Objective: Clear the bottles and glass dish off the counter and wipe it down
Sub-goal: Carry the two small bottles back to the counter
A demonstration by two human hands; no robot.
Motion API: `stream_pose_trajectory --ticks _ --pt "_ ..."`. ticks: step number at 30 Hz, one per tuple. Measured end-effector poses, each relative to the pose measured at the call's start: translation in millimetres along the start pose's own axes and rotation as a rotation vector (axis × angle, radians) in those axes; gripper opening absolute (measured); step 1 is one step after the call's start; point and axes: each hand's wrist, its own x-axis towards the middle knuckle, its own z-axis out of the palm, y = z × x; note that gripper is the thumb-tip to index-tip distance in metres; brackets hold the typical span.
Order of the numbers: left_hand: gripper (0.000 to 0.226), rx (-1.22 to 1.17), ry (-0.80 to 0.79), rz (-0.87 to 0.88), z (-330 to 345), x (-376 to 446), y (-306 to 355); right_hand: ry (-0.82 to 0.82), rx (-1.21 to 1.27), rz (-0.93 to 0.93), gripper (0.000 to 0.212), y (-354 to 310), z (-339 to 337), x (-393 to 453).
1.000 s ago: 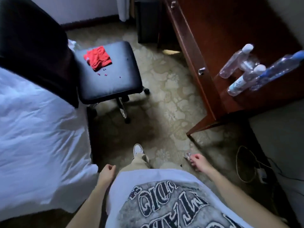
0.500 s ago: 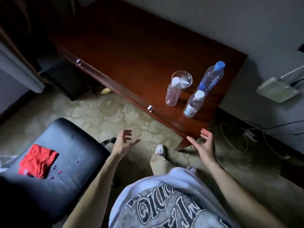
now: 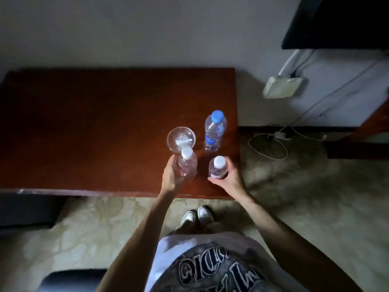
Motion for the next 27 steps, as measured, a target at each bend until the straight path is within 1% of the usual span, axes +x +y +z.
stream_pose_trajectory --ticks 5,7,9,10,12,14,16,18,20,21,24,27 --pt "0.075 0.008 -0.251 0.152 24 -2 30 0.324 0.006 0.179 0.062 28 -45 -42" --pt "0.071 0.02 -0.357 0.199 42 -5 47 0.428 -0.008 0.248 0.062 45 -67 -73" --pt "0.056 0.016 -0.467 0.186 71 -9 56 0.555 -0.011 0.35 0.066 50 -88 -115" --pt "0.055 0.003 -0.539 0.168 86 -10 61 0.637 0.015 0.382 0.068 51 -96 -138" --pt "0.063 -0.028 -0.717 0.175 118 -19 76 0.789 0.037 0.42 0.066 57 -107 -182" --pt "0.066 -0.023 -0.866 0.25 149 -35 97 0.928 0.094 0.495 0.062 65 -111 -225" --pt "0.065 -0.016 -0.949 0.338 175 -55 120 1.088 0.155 0.561 0.064 71 -112 -257" --pt "0.067 -0.001 -1.018 0.435 199 -76 145 1.215 0.214 0.593 0.061 78 -114 -281" --pt "0.07 0.031 -1.099 0.501 223 -100 161 1.28 0.253 0.618 0.061 87 -117 -297" --pt "0.071 0.051 -1.145 0.534 236 -113 169 1.282 0.274 0.631 0.061 94 -121 -304" --pt "0.065 0.059 -1.237 0.541 268 -137 185 1.237 0.332 0.629 0.063 109 -138 -311" --pt "0.065 0.128 -1.286 0.558 329 -163 213 1.306 0.374 0.616 0.081 141 -185 -324"
